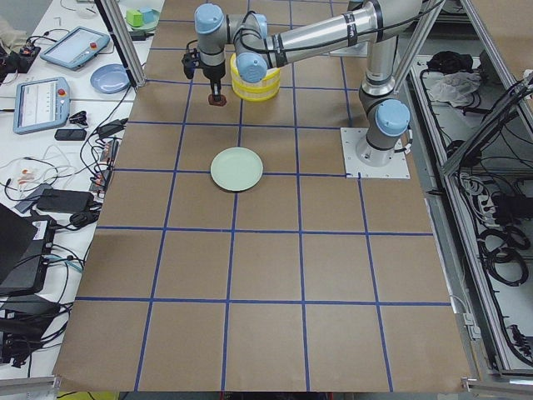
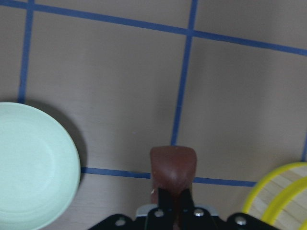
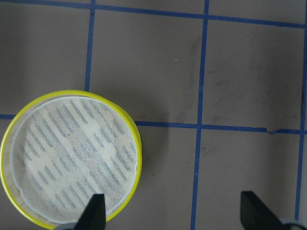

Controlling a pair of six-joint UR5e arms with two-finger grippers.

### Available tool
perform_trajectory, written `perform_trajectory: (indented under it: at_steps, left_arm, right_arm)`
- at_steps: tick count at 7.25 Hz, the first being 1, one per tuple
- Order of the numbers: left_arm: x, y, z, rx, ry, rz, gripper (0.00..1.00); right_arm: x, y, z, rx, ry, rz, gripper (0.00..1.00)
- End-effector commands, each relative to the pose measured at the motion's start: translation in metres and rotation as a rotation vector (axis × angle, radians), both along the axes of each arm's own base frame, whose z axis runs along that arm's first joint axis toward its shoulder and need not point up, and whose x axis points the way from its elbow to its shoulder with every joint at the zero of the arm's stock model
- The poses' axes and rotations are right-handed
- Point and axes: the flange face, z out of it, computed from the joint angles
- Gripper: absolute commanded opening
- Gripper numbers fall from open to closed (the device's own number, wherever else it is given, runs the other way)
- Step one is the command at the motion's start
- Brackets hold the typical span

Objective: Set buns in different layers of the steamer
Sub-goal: 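Open the right gripper and withdraw while the left lifts the brown bun, then carry the brown bun over the top tier and lower it in with the left gripper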

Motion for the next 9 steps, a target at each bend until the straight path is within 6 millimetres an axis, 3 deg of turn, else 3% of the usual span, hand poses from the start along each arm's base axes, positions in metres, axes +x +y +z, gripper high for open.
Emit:
perform_trajectory:
  at_steps: [1, 4, 6, 7, 8, 9]
  left_arm:
    - [-0.090, 0.024, 0.010, 0.025, 0.180, 0.047, 0.00]
    - [-0.169, 0.053, -0.024, 0.128, 0.227, 0.028, 0.00]
    - [-0.188, 0.060, -0.038, 0.141, 0.312, 0.013, 0.00]
    - [-0.197, 0.065, -0.049, 0.157, 0.310, 0.000, 0.14]
    - [-0.208, 0.071, -0.050, 0.172, 0.306, 0.012, 0.49]
    - [-0.215, 0.076, -0.050, 0.197, 0.302, 0.081, 0.99]
  right_arm:
    - [-0.038, -0.014, 0.027, -0.042, -0.005, -0.071, 1.00]
    - [-0.051, -0.006, 0.045, -0.081, -0.009, -0.096, 1.00]
    - [-0.065, -0.011, 0.048, -0.079, -0.019, -0.120, 1.00]
    - [-0.064, -0.009, 0.046, -0.051, -0.032, -0.118, 1.00]
    - [-0.065, -0.006, 0.044, -0.016, -0.028, -0.122, 1.00]
    - [-0.065, 0.000, 0.040, 0.041, -0.021, -0.122, 1.00]
